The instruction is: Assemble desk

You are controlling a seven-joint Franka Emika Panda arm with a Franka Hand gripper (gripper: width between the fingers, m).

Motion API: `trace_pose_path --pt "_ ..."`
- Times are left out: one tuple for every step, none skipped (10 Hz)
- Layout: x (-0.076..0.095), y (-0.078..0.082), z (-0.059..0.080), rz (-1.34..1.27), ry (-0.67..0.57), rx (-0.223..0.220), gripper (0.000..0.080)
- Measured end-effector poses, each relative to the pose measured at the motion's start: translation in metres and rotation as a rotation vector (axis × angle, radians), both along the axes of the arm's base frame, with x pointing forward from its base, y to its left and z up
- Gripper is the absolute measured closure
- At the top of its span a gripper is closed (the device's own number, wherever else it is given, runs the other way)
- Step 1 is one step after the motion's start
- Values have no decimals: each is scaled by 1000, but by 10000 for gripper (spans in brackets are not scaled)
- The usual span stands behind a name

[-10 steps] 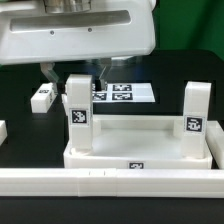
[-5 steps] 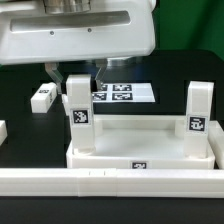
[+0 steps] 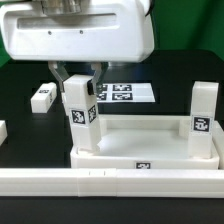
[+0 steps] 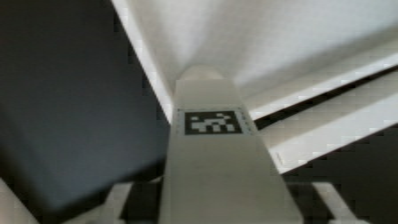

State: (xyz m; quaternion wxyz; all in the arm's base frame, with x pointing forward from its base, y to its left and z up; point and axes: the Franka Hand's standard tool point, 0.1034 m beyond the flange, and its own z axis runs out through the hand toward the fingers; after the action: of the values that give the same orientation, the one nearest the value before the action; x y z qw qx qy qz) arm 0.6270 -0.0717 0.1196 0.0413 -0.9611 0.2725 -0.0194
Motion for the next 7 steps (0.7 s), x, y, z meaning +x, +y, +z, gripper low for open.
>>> trace_pose_path --pt "0 1 0 -88 4 5 509" --pt "2 3 0 -189 4 9 509" --pt "3 6 0 -275 2 13 509" --pt "4 7 -1 -388 1 18 509" --pt "4 11 -1 -496 8 25 509" --pt "4 13 -1 -565 13 30 509" --pt "4 13 -1 -592 15 34 509"
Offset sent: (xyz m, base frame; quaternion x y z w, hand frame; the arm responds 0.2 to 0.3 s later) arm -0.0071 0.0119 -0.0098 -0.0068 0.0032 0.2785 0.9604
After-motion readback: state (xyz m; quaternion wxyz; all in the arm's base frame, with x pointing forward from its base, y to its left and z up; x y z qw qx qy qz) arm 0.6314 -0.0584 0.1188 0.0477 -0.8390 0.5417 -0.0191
